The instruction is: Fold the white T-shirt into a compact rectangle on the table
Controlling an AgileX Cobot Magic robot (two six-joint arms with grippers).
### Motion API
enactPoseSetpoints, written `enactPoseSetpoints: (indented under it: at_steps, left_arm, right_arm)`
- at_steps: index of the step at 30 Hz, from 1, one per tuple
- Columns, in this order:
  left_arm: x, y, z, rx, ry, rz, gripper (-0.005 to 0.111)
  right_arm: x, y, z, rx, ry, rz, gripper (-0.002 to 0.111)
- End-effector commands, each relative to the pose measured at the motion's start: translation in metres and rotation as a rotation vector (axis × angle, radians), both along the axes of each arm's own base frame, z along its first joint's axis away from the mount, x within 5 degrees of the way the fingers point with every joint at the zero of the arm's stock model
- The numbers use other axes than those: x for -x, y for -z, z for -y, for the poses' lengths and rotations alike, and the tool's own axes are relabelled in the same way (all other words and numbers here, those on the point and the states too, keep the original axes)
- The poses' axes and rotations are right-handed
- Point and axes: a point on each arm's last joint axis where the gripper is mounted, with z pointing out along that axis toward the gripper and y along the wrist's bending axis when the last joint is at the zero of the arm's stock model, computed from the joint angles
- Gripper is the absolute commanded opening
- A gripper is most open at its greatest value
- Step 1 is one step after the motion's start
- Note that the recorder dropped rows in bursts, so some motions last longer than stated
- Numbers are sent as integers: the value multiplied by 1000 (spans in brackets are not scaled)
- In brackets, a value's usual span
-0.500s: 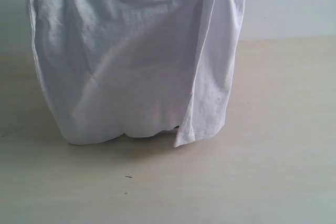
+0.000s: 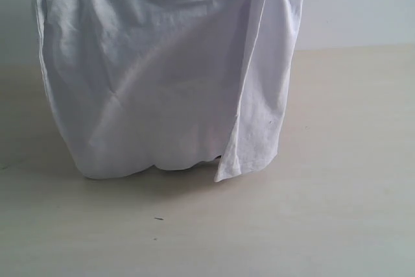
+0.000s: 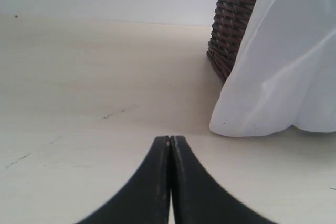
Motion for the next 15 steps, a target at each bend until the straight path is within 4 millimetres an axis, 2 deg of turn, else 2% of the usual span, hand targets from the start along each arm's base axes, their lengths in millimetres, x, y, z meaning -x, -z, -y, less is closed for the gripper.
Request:
enactPoseSetpoints:
  at_steps: [1, 5, 7, 10, 13, 15]
  left_arm:
    - [0, -1, 0, 0, 9, 12, 0]
    - [0, -1, 0, 0, 9, 12, 0]
    - [0, -1, 0, 0, 9, 12, 0]
    - [0, -1, 0, 0, 9, 12, 0]
    - [0, -1, 0, 0, 9, 12, 0]
    - [0, -1, 0, 0, 9, 12, 0]
  right_arm:
    - [-22, -10, 0, 1, 16, -197, 12]
    - [-55, -19, 0, 72, -3, -396, 12]
    - [-75, -20, 3, 304, -82, -492, 12]
    - [-106, -24, 5, 483, -160, -573, 12]
    - [-135, -31, 2, 446, -155, -566, 12]
    - [-151, -39, -1, 354, -130, -533, 12]
